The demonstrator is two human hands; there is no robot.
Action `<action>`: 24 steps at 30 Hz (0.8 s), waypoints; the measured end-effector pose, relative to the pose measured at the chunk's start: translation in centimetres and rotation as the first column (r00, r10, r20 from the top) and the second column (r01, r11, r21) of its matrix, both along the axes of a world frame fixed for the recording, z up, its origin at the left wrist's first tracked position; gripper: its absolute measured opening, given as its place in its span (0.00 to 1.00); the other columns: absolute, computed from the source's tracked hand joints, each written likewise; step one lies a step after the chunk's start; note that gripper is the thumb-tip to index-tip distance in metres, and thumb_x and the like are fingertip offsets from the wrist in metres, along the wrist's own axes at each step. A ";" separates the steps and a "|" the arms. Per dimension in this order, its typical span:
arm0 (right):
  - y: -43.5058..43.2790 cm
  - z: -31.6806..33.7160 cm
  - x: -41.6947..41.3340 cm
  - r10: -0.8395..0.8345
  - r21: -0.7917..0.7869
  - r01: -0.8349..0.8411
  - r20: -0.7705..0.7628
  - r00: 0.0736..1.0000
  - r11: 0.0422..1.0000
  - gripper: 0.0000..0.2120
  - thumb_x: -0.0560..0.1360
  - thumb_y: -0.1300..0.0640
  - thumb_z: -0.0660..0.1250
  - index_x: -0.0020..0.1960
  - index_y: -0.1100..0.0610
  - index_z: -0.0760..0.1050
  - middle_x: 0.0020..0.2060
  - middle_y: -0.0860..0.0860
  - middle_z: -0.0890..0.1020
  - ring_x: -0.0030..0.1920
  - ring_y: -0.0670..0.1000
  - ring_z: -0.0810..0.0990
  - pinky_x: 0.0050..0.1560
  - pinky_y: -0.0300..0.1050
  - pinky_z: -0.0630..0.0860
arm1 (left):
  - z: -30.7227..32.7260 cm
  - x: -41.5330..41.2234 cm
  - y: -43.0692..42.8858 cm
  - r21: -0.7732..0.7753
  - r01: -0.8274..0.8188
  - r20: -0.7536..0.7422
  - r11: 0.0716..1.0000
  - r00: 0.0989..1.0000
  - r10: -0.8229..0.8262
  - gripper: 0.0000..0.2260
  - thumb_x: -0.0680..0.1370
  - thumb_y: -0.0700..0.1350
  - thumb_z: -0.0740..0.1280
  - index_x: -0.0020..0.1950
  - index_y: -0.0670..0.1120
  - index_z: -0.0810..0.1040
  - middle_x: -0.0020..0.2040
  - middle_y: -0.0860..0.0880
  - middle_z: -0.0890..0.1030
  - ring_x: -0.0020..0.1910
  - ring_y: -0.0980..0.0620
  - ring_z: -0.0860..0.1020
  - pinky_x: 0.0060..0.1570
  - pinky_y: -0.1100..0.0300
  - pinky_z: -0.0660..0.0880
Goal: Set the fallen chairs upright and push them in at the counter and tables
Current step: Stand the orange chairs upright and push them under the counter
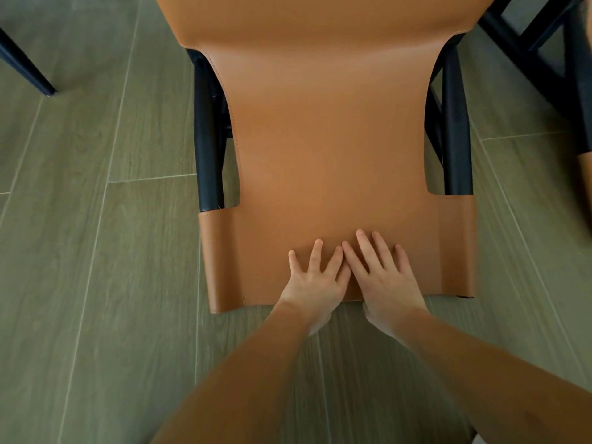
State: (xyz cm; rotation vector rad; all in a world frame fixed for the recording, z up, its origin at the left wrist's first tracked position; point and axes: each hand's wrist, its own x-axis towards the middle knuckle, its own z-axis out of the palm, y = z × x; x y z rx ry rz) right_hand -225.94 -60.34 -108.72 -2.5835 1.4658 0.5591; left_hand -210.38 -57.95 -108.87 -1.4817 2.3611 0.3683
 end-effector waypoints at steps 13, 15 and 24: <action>-0.2 1.2 -0.2 -0.026 0.135 0.011 0.104 0.994 0.991 0.37 0.75 0.60 0.66 0.77 0.56 0.48 0.77 0.54 0.52 0.76 0.58 0.48 0.73 0.57 0.56 | 0.1 -0.7 1.3 -0.020 -0.157 -0.102 0.987 0.983 0.154 0.37 0.76 0.46 0.66 0.77 0.46 0.47 0.78 0.45 0.50 0.76 0.40 0.45 0.71 0.37 0.44; -0.4 1.4 -0.4 -0.021 0.140 0.007 0.100 0.995 0.990 0.35 0.76 0.60 0.65 0.77 0.56 0.51 0.77 0.53 0.54 0.76 0.56 0.50 0.73 0.55 0.58 | 0.2 -0.2 1.4 -0.036 -0.238 -0.058 0.971 0.970 0.236 0.38 0.75 0.47 0.66 0.77 0.47 0.45 0.78 0.45 0.48 0.75 0.39 0.43 0.70 0.34 0.44; -0.4 7.7 1.3 0.017 0.156 -0.027 0.064 0.998 0.987 0.33 0.75 0.57 0.64 0.76 0.58 0.55 0.76 0.54 0.58 0.75 0.56 0.56 0.66 0.52 0.68 | 6.8 1.6 0.6 0.118 -0.327 0.133 0.938 0.941 0.311 0.38 0.77 0.40 0.65 0.77 0.45 0.42 0.77 0.40 0.46 0.73 0.31 0.46 0.65 0.32 0.60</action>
